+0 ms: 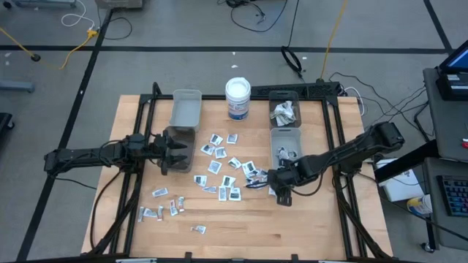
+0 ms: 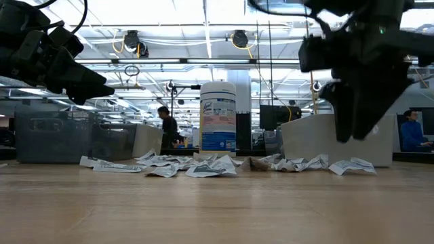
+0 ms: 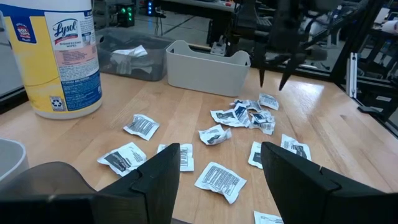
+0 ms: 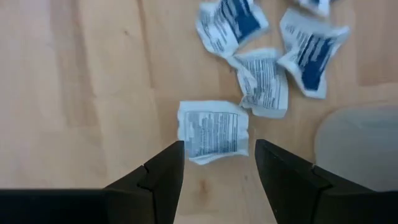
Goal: Pick & Place First Aid Supplies
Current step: Put the blue alcohol pad into the right gray bin
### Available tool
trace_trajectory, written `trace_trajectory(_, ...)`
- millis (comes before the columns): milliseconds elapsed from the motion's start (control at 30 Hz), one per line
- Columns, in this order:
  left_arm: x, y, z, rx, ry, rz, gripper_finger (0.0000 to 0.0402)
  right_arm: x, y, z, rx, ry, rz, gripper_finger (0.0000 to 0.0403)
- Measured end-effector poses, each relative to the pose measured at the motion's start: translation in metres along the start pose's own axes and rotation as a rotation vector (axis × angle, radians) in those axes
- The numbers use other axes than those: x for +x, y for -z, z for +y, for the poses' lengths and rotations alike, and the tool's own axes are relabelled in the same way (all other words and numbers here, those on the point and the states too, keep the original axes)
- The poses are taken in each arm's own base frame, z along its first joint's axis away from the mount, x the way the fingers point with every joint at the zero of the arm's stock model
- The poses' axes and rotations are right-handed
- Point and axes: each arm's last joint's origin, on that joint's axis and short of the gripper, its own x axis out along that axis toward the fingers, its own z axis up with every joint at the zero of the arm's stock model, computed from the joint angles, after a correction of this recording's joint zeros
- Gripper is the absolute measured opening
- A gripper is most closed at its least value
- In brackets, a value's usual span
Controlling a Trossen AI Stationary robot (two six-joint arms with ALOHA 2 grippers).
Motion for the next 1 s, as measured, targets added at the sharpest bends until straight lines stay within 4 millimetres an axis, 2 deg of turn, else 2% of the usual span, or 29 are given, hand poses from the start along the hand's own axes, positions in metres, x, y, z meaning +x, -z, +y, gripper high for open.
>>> trace_trajectory(100,0.0,0.0,0.0,0.0,0.0,0.0,0.023,0.008,0.006,-0.001,-0.007,0.01,0.024,0.0192)
trace_trajectory(333,0.0,0.0,0.0,0.0,0.0,0.0,0.023,0.029,0.007,-0.001,-0.017,0.041,0.056,0.0192)
trace_trajectory(600,0.0,0.0,0.0,0.004,0.0,-0.005,0.023,0.035,0.009,0.0,-0.041,0.055,0.082,0.0184)
trace_trajectory(733,0.0,-0.001,0.0,0.004,0.0,-0.005,0.023,0.035,0.009,0.0,-0.082,0.057,0.082,0.015)
trace_trajectory(1000,0.0,-0.001,0.0,0.004,0.0,-0.005,0.023,0.033,0.01,0.0,-0.121,0.022,0.101,0.0057)
